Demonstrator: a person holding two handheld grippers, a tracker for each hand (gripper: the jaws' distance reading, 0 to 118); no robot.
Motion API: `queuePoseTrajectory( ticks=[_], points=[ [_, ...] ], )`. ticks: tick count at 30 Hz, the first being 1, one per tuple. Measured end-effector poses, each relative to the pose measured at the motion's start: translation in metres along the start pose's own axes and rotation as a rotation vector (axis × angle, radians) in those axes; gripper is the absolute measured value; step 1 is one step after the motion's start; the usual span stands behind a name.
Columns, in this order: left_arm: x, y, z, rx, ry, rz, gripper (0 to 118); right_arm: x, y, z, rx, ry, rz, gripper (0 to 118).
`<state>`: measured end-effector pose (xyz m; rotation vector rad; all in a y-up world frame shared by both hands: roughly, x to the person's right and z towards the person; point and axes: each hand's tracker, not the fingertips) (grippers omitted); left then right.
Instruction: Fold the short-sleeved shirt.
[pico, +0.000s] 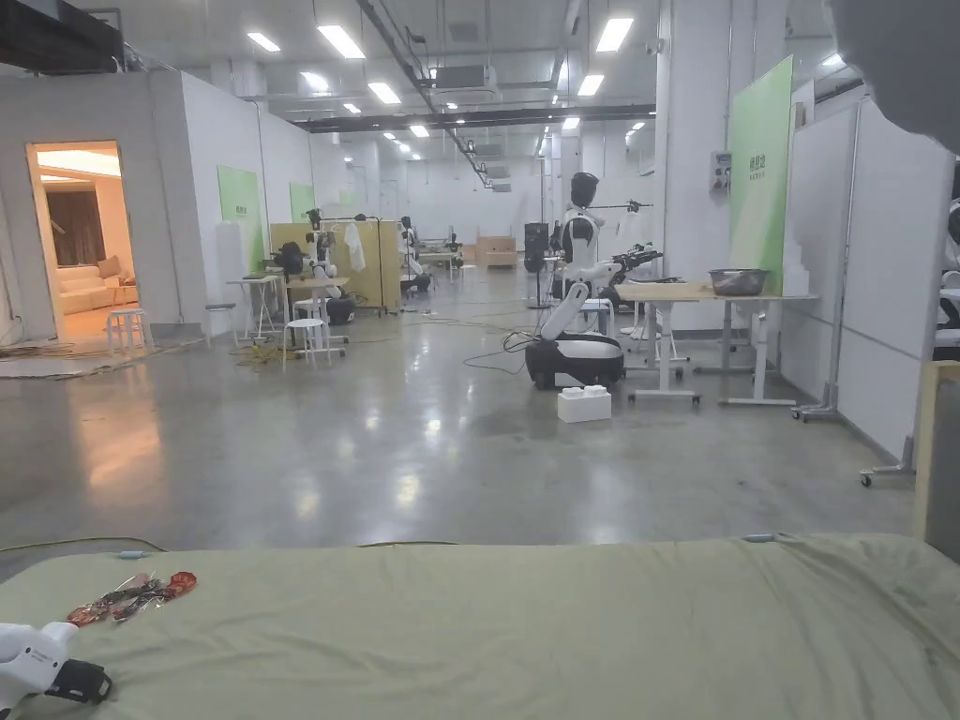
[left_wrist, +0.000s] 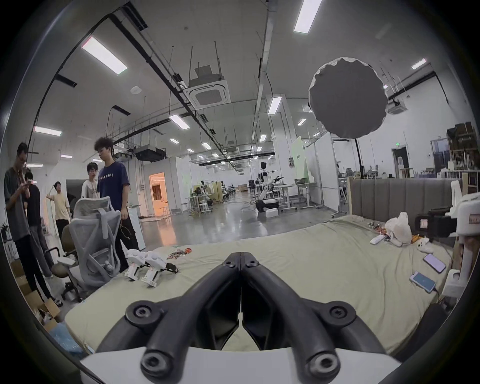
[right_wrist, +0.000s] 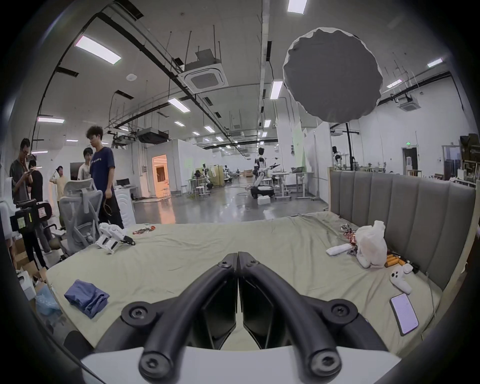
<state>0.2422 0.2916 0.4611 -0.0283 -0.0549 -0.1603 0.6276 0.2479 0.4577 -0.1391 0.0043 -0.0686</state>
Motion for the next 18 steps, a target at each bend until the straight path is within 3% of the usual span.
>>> queuePoseTrajectory(
  ticks=[3, 18],
  points=[
    [0.0000, 0.0003, -0.0034, -0.004, 0.016, -0.051, 0, -0.0002, 0.0026, 0.0000, 0.019, 0.023, -0.015, 0],
    [-0.0029, 0.0050, -0.0024, 0.008, -0.028, 0.041, 0, -0.0042, 0.0073, 0.0034, 0.029, 0.014, 0.018, 0]
  ],
)
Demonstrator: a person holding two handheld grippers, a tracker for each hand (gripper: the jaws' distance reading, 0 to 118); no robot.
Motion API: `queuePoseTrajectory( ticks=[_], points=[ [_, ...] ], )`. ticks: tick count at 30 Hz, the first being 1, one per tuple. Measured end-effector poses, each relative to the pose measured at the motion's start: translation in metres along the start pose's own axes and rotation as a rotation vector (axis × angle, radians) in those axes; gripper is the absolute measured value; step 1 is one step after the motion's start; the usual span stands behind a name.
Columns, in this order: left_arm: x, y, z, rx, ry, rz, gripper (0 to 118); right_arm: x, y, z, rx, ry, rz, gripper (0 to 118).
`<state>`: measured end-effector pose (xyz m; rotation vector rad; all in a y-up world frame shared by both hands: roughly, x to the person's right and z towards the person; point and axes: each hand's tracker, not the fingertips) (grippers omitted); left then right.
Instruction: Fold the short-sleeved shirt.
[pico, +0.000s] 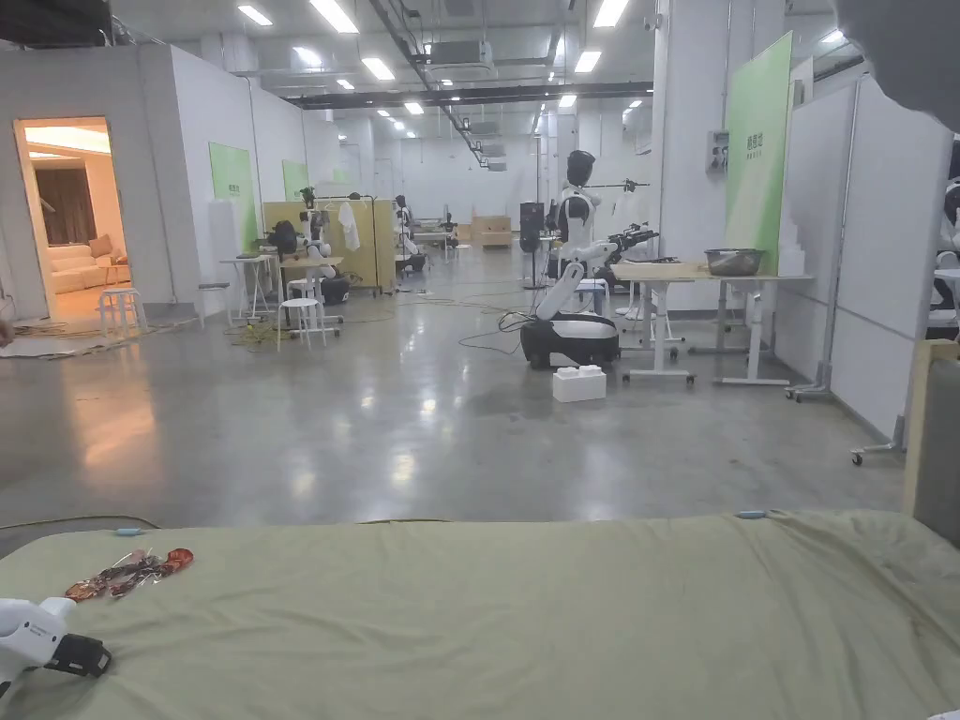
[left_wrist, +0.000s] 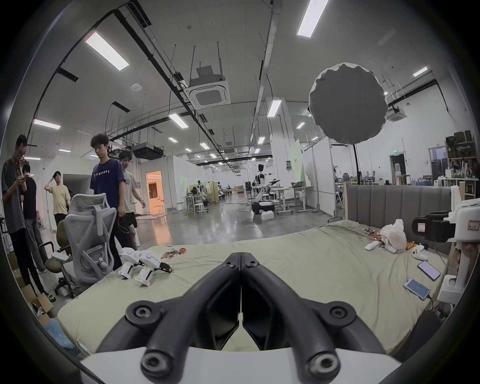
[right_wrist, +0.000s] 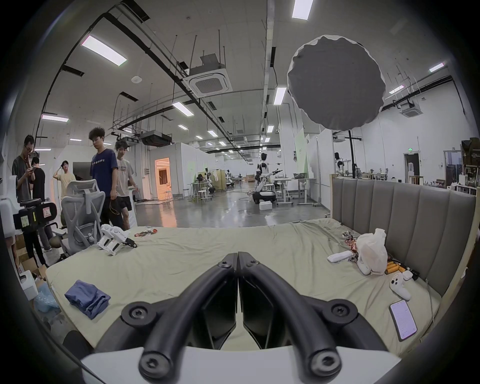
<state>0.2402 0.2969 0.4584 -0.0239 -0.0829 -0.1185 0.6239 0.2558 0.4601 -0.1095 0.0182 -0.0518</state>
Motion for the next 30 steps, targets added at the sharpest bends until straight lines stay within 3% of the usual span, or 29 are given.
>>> queuePoseTrajectory(
  ticks=[14, 19, 20, 22, 23, 26, 28, 30],
  points=[
    [0.0008, 0.0003, -0.0003, 0.003, -0.001, 0.007, 0, -0.0010, -0.0005, -0.0015, 0.000, 0.019, -0.016, 0],
    [-0.0019, 0.0026, -0.0014, 0.006, 0.003, 0.027, 17, -0.0015, -0.0001, -0.0013, 0.003, 0.017, -0.015, 5],
    [-0.0023, 0.0029, -0.0017, 0.006, 0.004, 0.029, 22, -0.0013, -0.0001, -0.0013, 0.002, 0.014, -0.017, 13],
    [-0.0031, 0.0024, -0.0018, 0.011, 0.022, 0.032, 51, 0.0000, -0.0003, -0.0023, -0.002, 0.019, -0.013, 60],
    [-0.0037, 0.0026, -0.0024, 0.013, 0.027, 0.035, 74, 0.0000, -0.0004, -0.0027, -0.005, 0.022, -0.011, 82],
    [-0.0058, 0.0025, -0.0026, 0.023, 0.029, 0.056, 104, -0.0013, -0.0031, -0.0015, 0.006, 0.030, -0.022, 88],
    [-0.0064, 0.0025, -0.0027, 0.024, 0.020, 0.065, 114, -0.0023, -0.0040, -0.0029, 0.004, 0.032, -0.025, 97],
    [-0.0052, 0.0019, -0.0016, 0.032, 0.017, 0.061, 118, -0.0037, -0.0057, -0.0048, -0.004, 0.018, -0.015, 117]
  ],
)
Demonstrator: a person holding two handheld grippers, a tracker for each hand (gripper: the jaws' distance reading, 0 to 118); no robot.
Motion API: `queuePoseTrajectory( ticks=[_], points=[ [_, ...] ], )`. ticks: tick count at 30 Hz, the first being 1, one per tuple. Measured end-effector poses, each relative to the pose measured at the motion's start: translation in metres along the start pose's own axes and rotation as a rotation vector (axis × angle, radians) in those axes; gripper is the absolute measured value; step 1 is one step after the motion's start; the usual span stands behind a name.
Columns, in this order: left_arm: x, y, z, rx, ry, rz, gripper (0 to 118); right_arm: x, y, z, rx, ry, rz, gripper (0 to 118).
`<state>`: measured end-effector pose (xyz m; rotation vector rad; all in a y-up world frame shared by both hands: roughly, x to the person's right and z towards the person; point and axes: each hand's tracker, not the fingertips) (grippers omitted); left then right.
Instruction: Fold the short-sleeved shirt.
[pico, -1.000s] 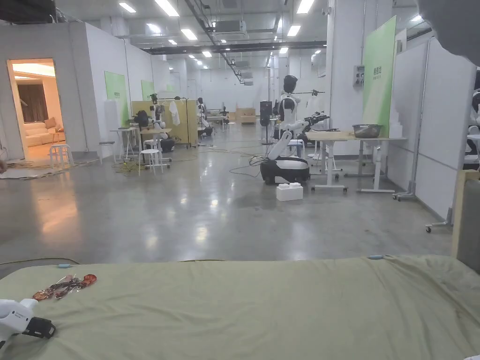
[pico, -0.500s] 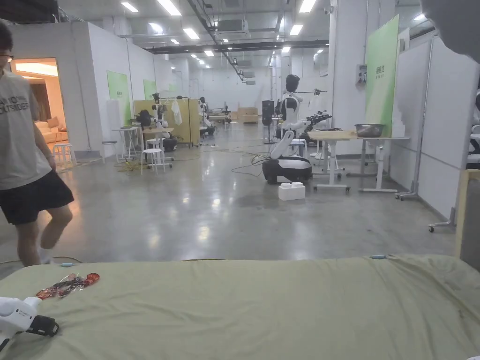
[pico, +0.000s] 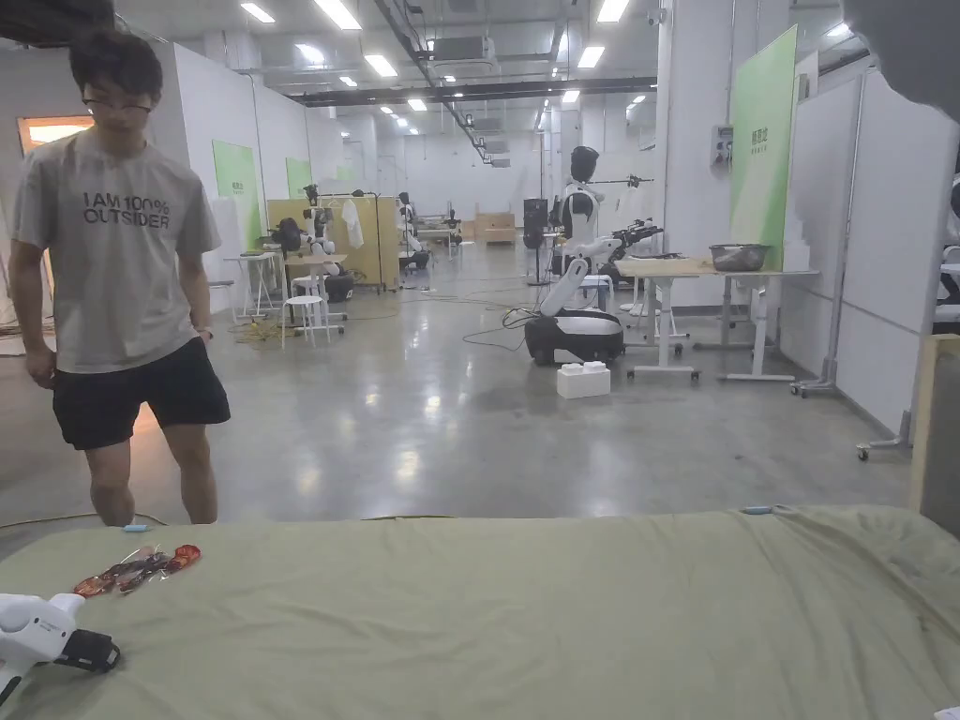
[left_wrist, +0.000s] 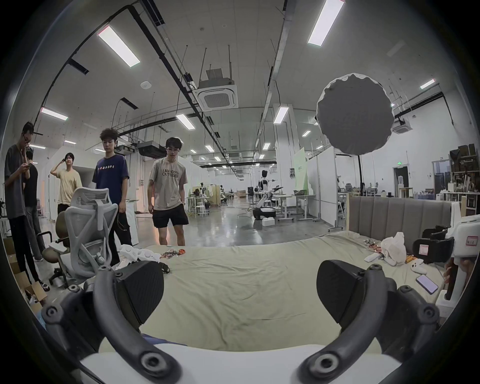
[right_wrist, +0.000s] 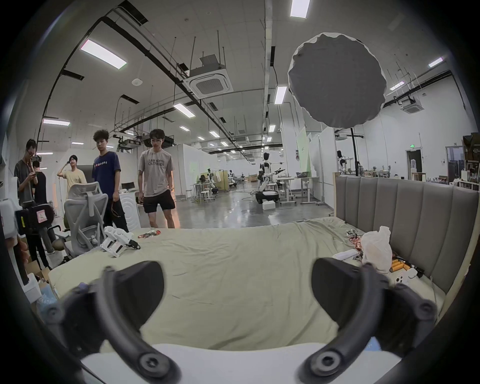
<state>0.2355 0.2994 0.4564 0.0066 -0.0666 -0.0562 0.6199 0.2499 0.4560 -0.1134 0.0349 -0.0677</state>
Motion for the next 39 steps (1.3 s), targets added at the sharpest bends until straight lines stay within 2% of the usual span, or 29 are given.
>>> queuePoseTrajectory(
  ticks=[4, 19, 27, 37, 39],
  points=[
    [0.001, 0.000, 0.001, 0.005, 0.004, -0.008, 118, 0.000, 0.000, 0.002, 0.020, -0.011, 0.016, 118],
    [0.004, 0.000, -0.001, -0.013, 0.002, -0.004, 118, 0.005, 0.003, 0.003, 0.007, -0.028, -0.005, 118],
    [0.000, -0.001, -0.002, -0.031, 0.008, 0.024, 118, -0.001, 0.004, 0.002, 0.001, -0.021, 0.059, 118],
    [-0.003, 0.000, -0.002, -0.037, 0.019, 0.030, 118, 0.010, 0.010, 0.002, 0.003, 0.004, -0.060, 118],
    [-0.002, 0.000, -0.002, -0.038, 0.015, 0.034, 118, 0.012, 0.013, 0.001, -0.023, 0.012, -0.109, 118]
  ],
)
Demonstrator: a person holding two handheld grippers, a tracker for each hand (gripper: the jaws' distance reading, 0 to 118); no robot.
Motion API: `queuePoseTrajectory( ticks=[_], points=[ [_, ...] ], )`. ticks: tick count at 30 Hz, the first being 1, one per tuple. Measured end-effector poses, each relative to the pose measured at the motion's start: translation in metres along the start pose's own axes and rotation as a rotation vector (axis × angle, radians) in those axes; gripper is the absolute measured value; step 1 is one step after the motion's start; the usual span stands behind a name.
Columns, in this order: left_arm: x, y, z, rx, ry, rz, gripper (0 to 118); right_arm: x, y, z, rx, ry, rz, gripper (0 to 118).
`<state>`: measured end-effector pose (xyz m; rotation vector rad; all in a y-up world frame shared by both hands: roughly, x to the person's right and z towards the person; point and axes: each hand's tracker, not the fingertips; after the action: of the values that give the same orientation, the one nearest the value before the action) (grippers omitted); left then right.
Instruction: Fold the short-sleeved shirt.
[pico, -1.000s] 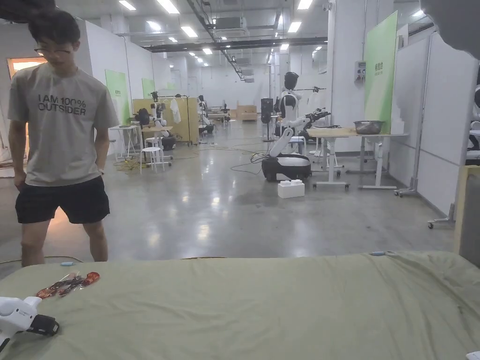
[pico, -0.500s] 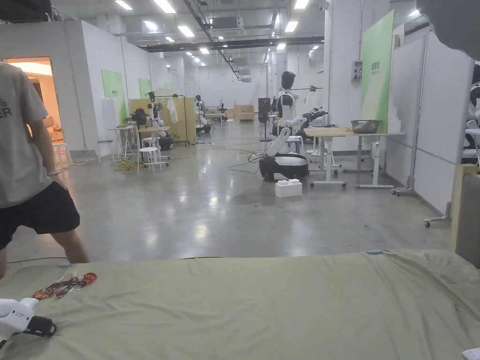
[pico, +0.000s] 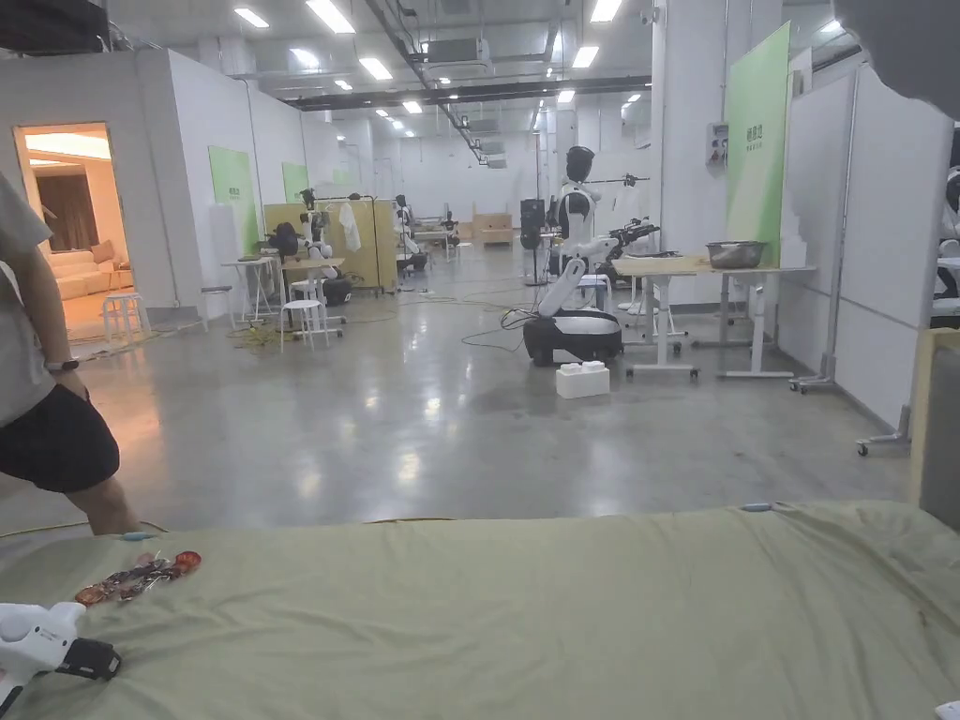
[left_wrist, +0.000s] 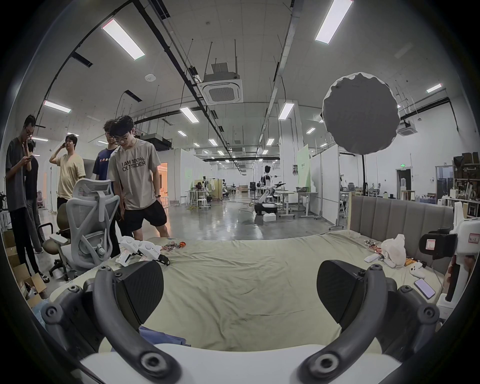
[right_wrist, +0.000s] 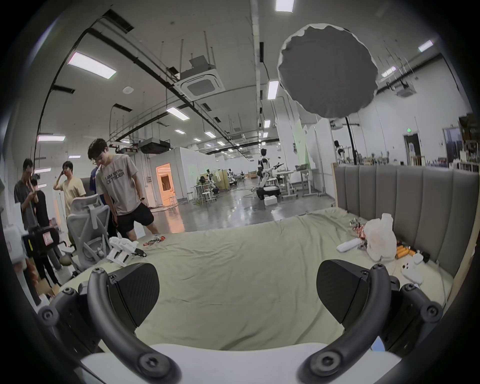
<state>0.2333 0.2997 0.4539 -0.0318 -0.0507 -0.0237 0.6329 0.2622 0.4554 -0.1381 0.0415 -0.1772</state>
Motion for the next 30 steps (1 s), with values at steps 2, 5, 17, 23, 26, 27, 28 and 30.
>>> queuePoseTrajectory(
  ticks=[2, 5, 17, 23, 26, 27, 28, 30],
  points=[
    [0.000, 0.001, 0.000, -0.001, -0.003, 0.002, 118, -0.001, 0.004, 0.001, -0.001, -0.026, -0.057, 118],
    [0.002, 0.001, 0.000, -0.007, -0.008, -0.002, 118, -0.003, 0.012, -0.001, -0.041, -0.088, -0.156, 118],
    [0.002, 0.002, 0.004, -0.017, -0.007, -0.011, 118, -0.015, 0.016, -0.009, -0.208, -0.138, -0.279, 118],
    [0.002, 0.002, 0.005, -0.014, -0.010, -0.007, 118, -0.018, 0.013, -0.009, -0.162, -0.240, -0.212, 118],
    [0.002, 0.002, 0.005, -0.012, -0.010, -0.004, 118, -0.021, 0.011, -0.006, -0.163, -0.175, -0.154, 118],
    [0.002, 0.002, 0.006, -0.009, -0.009, -0.002, 118, -0.021, 0.010, -0.006, -0.146, -0.149, -0.152, 118],
    [0.002, 0.002, 0.006, -0.006, -0.007, 0.001, 118, -0.018, 0.007, -0.007, -0.103, -0.100, -0.142, 118],
    [0.005, 0.004, 0.007, -0.004, 0.001, 0.008, 118, -0.009, 0.000, -0.006, -0.002, 0.014, -0.068, 118]
  ],
)
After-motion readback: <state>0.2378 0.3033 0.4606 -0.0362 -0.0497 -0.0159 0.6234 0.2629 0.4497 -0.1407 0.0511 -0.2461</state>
